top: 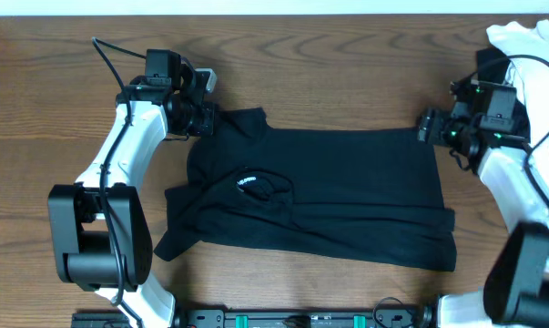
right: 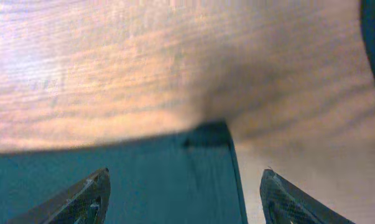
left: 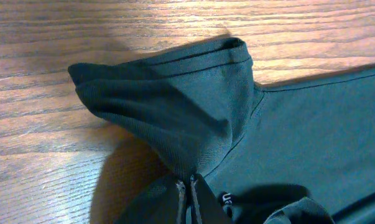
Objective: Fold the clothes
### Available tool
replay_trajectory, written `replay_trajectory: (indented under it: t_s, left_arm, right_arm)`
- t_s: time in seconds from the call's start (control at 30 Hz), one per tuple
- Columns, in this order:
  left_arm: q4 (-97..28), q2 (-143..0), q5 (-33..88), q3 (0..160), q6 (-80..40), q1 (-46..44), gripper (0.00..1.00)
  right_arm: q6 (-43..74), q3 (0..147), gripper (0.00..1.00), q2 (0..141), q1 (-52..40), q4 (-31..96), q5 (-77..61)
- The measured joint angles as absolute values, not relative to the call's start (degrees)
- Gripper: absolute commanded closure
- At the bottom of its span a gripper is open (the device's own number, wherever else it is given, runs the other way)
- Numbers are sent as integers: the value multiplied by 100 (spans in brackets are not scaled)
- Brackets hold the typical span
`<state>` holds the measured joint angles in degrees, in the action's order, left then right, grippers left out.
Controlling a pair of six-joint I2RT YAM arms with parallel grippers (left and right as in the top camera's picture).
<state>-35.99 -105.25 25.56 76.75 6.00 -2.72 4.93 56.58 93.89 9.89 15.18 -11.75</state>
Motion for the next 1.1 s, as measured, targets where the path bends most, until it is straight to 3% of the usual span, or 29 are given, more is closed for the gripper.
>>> replay_trajectory:
  t_s: [0.53,0.67,1.1]
  left_arm:
    - [-3693,-10525,2556,7675,580,-272,94]
    - [-3715,-10525,2556,7675,580,-272,94]
    - [-3728,-10525,2556,7675,582,-272,94]
  right_arm:
    - [456,5708,33,11080,989,-110,-1267]
    - [384,5743,57,11148,989,-158,-1310]
    - [399,5798,97,11190,989,56,-1306]
